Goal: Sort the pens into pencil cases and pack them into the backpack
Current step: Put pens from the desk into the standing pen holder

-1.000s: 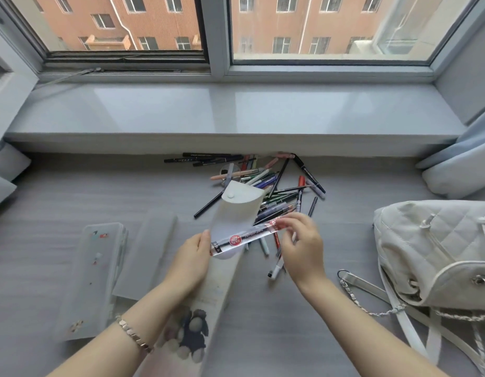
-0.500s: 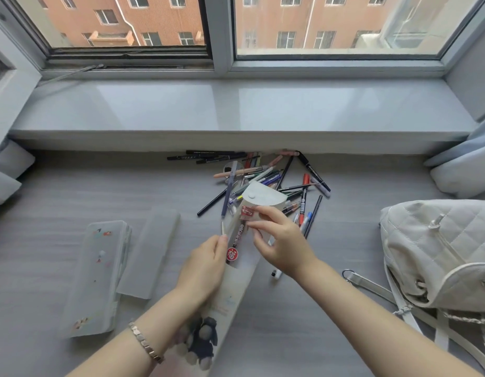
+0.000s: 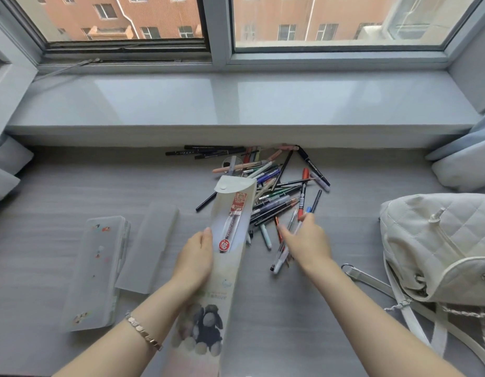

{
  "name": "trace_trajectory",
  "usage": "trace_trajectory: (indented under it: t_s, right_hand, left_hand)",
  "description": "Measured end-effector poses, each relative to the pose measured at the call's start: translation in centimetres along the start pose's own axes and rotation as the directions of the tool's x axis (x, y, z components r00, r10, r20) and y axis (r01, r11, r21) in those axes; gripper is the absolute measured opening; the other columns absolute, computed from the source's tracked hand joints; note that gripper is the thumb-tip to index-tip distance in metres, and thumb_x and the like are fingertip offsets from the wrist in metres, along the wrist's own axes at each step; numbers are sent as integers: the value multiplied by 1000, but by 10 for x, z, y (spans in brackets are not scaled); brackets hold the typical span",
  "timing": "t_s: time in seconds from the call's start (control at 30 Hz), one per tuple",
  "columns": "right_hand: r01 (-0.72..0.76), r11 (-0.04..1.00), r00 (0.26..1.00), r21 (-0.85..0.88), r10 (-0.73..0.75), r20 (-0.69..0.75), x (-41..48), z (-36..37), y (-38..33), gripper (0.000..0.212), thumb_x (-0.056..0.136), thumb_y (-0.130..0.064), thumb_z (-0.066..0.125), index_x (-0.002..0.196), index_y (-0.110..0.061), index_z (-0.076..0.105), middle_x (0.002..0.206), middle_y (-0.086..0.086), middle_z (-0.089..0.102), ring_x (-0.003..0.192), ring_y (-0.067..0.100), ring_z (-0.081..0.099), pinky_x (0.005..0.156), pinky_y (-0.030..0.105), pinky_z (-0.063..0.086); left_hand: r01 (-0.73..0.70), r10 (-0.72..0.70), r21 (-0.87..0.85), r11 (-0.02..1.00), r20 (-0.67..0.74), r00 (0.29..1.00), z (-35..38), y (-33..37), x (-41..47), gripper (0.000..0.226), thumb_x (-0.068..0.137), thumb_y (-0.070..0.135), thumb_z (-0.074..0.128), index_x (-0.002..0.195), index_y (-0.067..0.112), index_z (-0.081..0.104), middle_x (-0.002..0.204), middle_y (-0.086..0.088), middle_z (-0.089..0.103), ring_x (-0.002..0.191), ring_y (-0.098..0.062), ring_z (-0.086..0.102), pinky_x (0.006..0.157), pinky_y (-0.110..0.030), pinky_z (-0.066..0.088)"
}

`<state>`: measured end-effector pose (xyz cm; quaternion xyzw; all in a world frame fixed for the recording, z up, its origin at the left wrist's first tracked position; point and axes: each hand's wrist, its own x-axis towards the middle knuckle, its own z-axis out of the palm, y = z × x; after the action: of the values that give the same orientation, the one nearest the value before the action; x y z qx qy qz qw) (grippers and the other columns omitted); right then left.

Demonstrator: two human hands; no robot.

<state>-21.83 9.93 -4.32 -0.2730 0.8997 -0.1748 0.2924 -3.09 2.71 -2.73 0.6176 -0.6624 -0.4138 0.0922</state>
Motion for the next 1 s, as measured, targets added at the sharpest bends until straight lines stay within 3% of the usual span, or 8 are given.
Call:
trace_trajectory:
  t_s: [0.1,0.23,0.53,0.6,0.73,0.87,0.93,1.0]
  right_hand:
    - [-5,993,998,-121,13,63,3,13,-9,63,84,-24,60,132,0,26,117,21,57,106,39,57,81,39,48]
    - [-1,996,1000,-84,3,18,6,16,-10,46,83,-4,50,125,-1,32,108,23,59,96,41,59,72,37,46]
    - [135,950,989,-281,-147,-22,2,21,-1,24,88,0,42,111,-1,42,100,21,64,93,38,62,69,38,49]
    - [126,973,991,-192,-134,-25,3,20,2,20,86,-2,47,106,-2,44,97,21,64,90,38,61,69,38,49]
    - [57,982,998,180,-61,21,0,4,7,28,78,-12,62,105,-9,53,85,14,64,73,27,60,62,30,44]
    - [-20,795,986,607,-86,145,-17,-20,5,10,81,-3,64,90,-8,62,65,7,59,52,14,49,45,16,43]
    - [-32,723,973,691,-136,186,-27,-29,3,10,86,-1,57,85,-1,67,60,4,50,51,11,41,45,14,37]
    - [-49,675,960,736,-173,222,-36,-36,1,16,89,-2,52,90,-6,68,60,1,46,50,9,38,47,15,36]
  left_hand:
    - [-3,3,15,1000,4,1000,-1,2,-3,44,100,32,25,59,16,29,63,2,40,64,-19,36,62,-33,27]
    - [-15,15,23,1000,1,1000,-4,4,-8,44,100,32,26,58,18,28,61,3,37,62,-19,34,62,-33,26]
    - [1,-3,71,997,36,999,4,-3,-15,43,99,37,25,61,19,33,66,3,46,72,-23,43,66,-32,31]
    - [-3,1,68,998,32,1000,4,-2,-15,43,99,37,24,61,19,33,65,3,45,71,-23,42,66,-32,31]
    - [-1,1,64,998,10,1000,1,-4,-14,44,99,37,24,61,18,33,65,2,45,69,-22,42,65,-32,32]
    - [-11,10,66,998,28,1000,3,-5,-15,43,99,36,25,61,17,35,65,2,46,72,-24,43,66,-32,31]
    - [-27,23,74,997,54,998,5,-3,-18,43,99,36,24,61,18,34,65,3,45,72,-23,42,66,-32,31]
    - [-53,48,75,996,75,996,8,0,-19,43,99,36,24,62,19,36,67,4,47,73,-22,45,67,-32,33]
